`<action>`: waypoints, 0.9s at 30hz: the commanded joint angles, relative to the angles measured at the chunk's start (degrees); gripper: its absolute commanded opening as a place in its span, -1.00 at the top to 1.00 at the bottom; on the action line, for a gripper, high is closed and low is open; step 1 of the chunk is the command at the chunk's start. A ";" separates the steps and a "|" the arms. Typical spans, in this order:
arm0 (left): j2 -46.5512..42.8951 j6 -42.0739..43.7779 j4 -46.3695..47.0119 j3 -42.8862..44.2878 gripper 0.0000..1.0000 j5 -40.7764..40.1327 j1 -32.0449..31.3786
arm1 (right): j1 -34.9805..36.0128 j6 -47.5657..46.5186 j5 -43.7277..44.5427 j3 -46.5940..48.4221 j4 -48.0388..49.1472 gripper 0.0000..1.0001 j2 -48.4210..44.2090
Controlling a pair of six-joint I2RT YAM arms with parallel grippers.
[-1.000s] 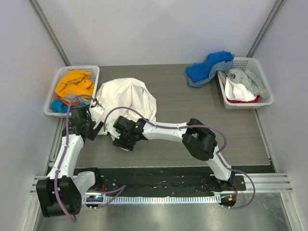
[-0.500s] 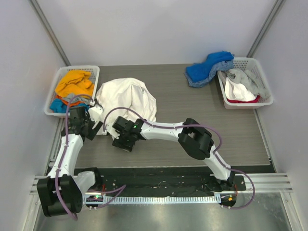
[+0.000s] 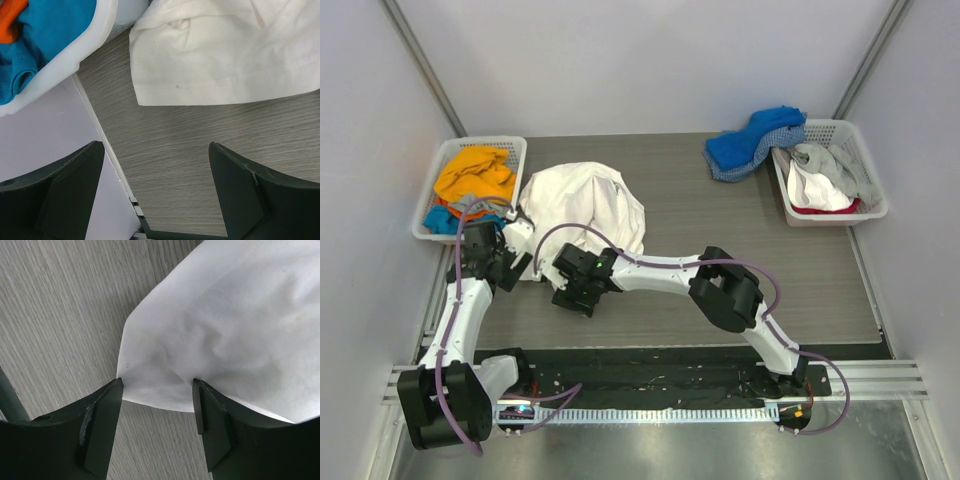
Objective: Fold and stack the t-shirts
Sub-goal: Flatten out the tshirt
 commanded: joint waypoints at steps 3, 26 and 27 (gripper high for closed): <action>-1.23 0.11 1.79 -0.57 -0.80 1.14 0.58 | 2.71 1.31 0.82 0.46 -0.98 -0.33 -1.77; -2.20 -0.68 2.41 -1.19 -0.80 1.23 0.58 | 5.00 0.61 8.91 -0.41 -1.51 -0.34 -6.26; -2.20 -0.86 2.58 -1.19 -0.80 1.32 0.58 | 5.00 0.52 9.34 -0.50 -1.42 -0.35 -6.43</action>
